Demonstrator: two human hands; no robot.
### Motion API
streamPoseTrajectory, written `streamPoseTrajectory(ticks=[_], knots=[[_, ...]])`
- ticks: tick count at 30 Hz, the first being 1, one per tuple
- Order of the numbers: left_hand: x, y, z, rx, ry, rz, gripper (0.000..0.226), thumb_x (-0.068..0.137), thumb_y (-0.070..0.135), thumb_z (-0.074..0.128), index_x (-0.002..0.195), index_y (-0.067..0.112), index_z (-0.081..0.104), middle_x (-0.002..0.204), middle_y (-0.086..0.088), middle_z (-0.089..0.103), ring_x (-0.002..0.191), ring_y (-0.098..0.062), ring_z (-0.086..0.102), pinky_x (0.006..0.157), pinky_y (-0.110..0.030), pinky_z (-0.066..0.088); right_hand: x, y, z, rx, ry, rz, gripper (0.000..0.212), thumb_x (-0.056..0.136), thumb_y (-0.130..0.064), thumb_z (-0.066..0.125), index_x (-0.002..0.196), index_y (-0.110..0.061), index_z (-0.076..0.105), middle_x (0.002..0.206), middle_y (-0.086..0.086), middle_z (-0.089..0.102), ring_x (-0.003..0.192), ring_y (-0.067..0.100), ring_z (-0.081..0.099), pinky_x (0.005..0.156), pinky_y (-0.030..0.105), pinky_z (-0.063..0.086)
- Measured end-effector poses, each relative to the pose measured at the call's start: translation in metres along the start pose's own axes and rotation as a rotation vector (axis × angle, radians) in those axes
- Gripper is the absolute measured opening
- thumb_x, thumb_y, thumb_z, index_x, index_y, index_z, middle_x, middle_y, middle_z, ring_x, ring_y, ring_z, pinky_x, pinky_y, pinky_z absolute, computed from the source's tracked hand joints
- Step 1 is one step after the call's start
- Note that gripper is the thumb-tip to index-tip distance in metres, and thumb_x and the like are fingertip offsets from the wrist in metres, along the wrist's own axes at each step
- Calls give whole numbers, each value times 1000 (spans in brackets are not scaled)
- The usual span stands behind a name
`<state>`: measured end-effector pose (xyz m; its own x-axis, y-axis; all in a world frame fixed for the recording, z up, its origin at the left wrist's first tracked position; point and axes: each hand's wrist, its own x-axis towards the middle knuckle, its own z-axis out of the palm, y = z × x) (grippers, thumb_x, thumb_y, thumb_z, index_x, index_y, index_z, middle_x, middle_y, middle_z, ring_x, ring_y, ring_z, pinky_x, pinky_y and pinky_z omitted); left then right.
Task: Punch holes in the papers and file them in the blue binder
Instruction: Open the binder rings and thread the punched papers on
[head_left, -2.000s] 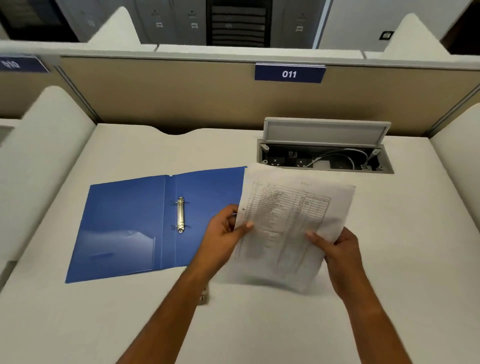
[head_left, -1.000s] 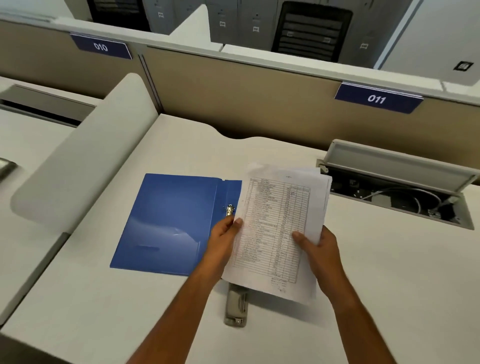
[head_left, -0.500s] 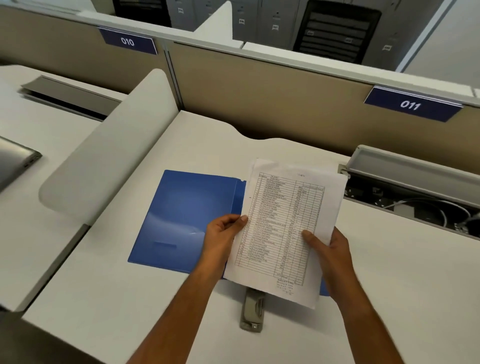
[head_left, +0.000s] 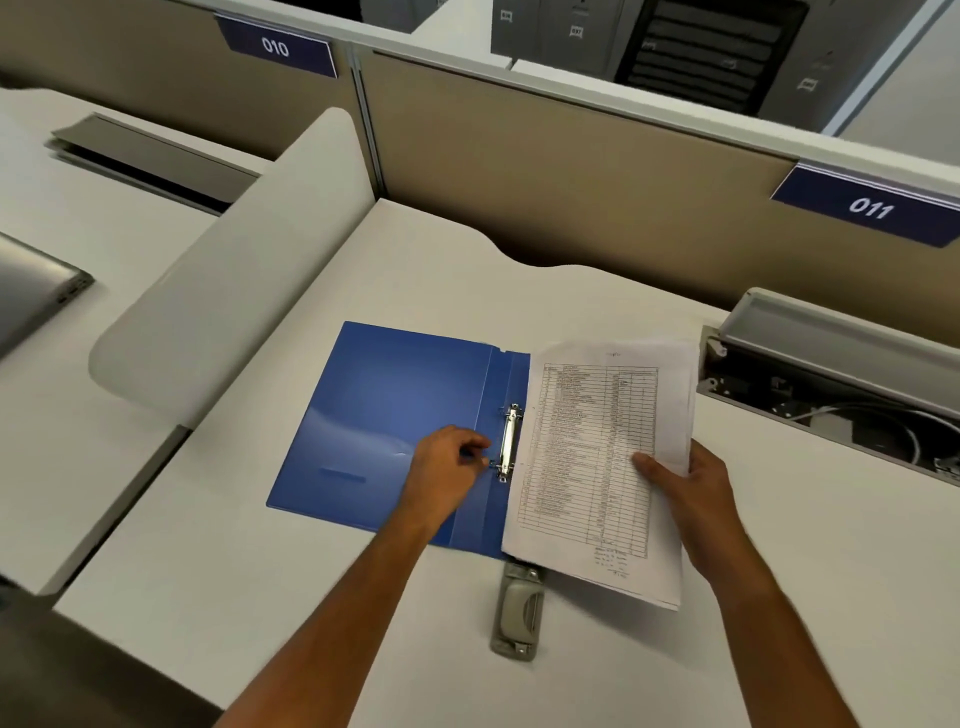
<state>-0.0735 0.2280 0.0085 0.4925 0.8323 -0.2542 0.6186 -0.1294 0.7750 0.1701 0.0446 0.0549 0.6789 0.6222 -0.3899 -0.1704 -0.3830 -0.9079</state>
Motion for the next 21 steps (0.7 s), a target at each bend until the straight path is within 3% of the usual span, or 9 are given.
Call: streamPoseTrajectory(ticks=[2,7,10,13,16,21], knots=[[2,-1,2,32,-43,46,28,89,9,81,116,13,78,113,-2,74,98,-9,68,84,-4,49,3,2,4,-6,-11,2,41,96,-17,79,135,-17,70,121,-1,81,101,21,81,92,47,65],[5,-1,6,28,-119,85,26,87,6,82,112,15,80,110,2,74,98,-10,71,93,-22,60,6,9,10,-38,-8,23,44,96,-19,80,137,-16,68,125,3,79,107,27,79,98,54,63],[5,0,6,-10,-128,47,22,91,10,79,112,16,79,110,4,74,97,-9,70,90,-20,59,5,10,13,-58,11,19,44,96,-22,79,139,-17,67,127,4,78,108,29,77,97,57,62],[6,2,7,-99,-103,-38,14,94,22,78,107,18,79,107,7,75,96,-4,69,82,-14,53,5,6,18,-48,14,-12,45,97,-20,78,141,-15,66,128,5,77,110,28,76,93,49,65],[12,2,9,-133,-112,-104,16,91,30,81,102,18,80,103,8,76,95,-4,69,83,-19,55,6,1,23,-34,-7,-46,45,97,-19,77,141,-16,65,125,1,77,110,24,77,86,34,67],[20,7,9,-130,-148,-186,17,88,27,84,98,14,81,100,2,77,92,-9,70,84,-26,59,12,-2,22,-29,-39,-13,50,96,-15,79,143,-16,64,130,3,77,115,27,75,102,54,61]])
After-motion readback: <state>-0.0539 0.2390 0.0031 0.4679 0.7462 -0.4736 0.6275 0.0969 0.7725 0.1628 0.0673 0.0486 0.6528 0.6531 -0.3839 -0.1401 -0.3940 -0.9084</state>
